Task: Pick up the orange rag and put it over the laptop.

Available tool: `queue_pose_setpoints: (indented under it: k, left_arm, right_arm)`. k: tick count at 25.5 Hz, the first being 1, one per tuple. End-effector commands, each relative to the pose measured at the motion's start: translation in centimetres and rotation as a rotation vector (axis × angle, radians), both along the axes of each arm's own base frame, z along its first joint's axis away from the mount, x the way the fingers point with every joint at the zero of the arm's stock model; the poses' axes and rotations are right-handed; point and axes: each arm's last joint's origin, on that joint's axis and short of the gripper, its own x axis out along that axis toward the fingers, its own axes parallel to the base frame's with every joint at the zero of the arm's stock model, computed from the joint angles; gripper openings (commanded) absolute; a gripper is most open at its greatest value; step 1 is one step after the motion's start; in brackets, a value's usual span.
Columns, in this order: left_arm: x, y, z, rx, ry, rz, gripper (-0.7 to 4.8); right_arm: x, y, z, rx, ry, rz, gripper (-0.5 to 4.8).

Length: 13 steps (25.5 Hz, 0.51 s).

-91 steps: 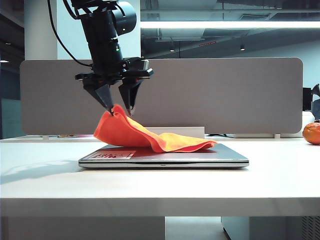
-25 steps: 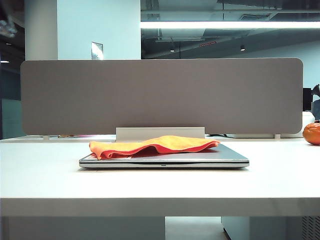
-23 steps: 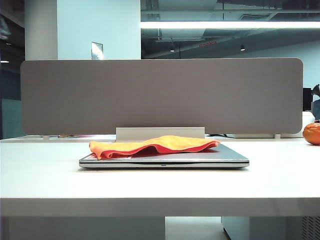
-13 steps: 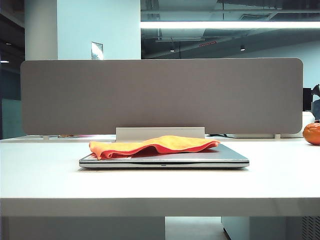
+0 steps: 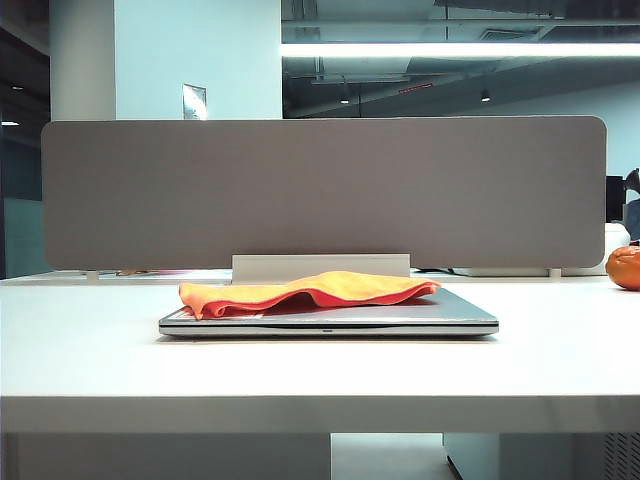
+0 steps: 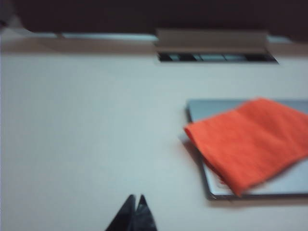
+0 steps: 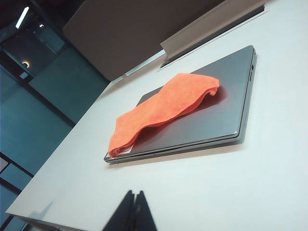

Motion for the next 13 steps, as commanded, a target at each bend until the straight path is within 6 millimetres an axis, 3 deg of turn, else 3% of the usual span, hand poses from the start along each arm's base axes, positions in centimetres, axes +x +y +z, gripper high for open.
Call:
queue_pose_setpoints:
  k: [1, 7, 13]
  left_arm:
    - [0.3, 0.7, -1.2, -0.040, -0.101, 0.021, -0.06]
    - [-0.6, 2.5, -6.0, -0.055, -0.262, 0.091, -0.06]
    - [-1.4, 2.9, -8.9, -0.053, -0.344, 0.127, -0.06]
  right_arm:
    - [0.0, 0.0, 0.1, -0.004, -0.015, -0.001, -0.05]
    - [0.0, 0.0, 0.1, -0.004, -0.015, -0.001, -0.05]
    - [0.0, 0.0, 0.1, -0.004, -0.015, -0.001, -0.05]
